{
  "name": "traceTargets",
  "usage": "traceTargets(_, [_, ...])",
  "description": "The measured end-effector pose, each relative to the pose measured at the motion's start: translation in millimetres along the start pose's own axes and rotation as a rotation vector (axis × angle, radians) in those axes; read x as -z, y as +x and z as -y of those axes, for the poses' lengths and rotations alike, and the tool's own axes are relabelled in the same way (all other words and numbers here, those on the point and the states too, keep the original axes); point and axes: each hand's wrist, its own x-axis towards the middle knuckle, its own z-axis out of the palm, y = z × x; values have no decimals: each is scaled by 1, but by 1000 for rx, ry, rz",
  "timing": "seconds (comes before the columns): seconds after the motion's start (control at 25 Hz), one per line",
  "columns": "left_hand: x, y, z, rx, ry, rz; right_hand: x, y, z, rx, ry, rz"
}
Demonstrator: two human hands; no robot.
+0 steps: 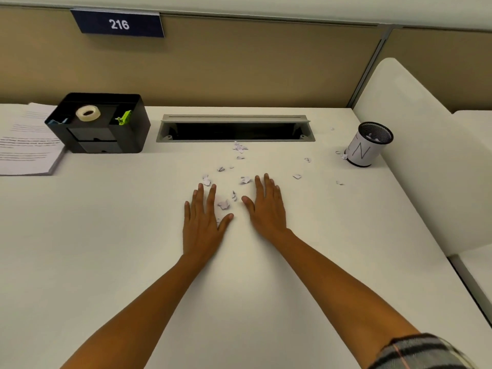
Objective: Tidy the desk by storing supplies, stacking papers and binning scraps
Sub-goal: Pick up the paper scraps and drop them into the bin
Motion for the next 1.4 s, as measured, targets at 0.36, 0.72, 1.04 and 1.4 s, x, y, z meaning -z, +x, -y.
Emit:
traceTargets(0.36, [8, 44, 33, -120, -146, 4, -15, -4, 38, 390, 150, 100])
traceTargets(0.72, [8, 61, 42, -255, 104, 143, 17, -94, 18, 492, -203, 104])
traceTargets(1.04, [22, 21, 27, -170, -147, 155, 29, -135, 18, 168, -442, -17])
traceTargets(1.4, [58, 0, -17, 55, 141, 122, 75, -136, -19, -293, 296, -111])
